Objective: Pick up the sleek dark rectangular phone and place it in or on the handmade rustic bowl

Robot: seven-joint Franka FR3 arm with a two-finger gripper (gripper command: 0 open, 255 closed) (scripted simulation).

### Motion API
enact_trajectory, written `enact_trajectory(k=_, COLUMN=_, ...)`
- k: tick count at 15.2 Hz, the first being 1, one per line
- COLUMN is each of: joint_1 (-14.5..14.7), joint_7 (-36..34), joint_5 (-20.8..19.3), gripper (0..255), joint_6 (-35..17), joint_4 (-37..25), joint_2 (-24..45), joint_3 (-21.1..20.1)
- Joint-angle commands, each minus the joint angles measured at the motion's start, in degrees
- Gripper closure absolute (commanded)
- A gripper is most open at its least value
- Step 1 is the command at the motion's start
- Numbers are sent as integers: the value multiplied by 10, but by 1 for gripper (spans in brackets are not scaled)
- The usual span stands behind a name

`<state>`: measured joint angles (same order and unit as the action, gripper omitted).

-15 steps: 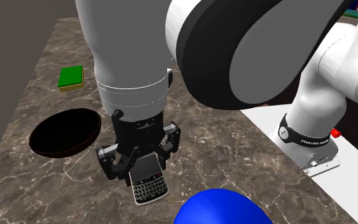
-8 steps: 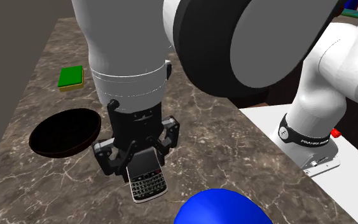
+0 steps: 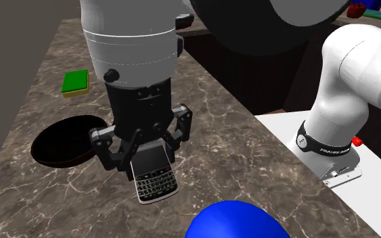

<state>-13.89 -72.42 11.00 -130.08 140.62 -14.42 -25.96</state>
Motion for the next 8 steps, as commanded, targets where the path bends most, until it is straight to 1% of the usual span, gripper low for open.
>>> enact_trajectory(k=1, joint_1=1, joint_7=1, joint_5=2, gripper=255, joint_6=20, joint_4=-10, joint_2=-10, joint_3=3)
enact_trajectory(k=8, joint_1=1, joint_7=4, joint_5=5, gripper=255, joint_6=79, joint_4=-43, joint_2=-37, joint_3=12)
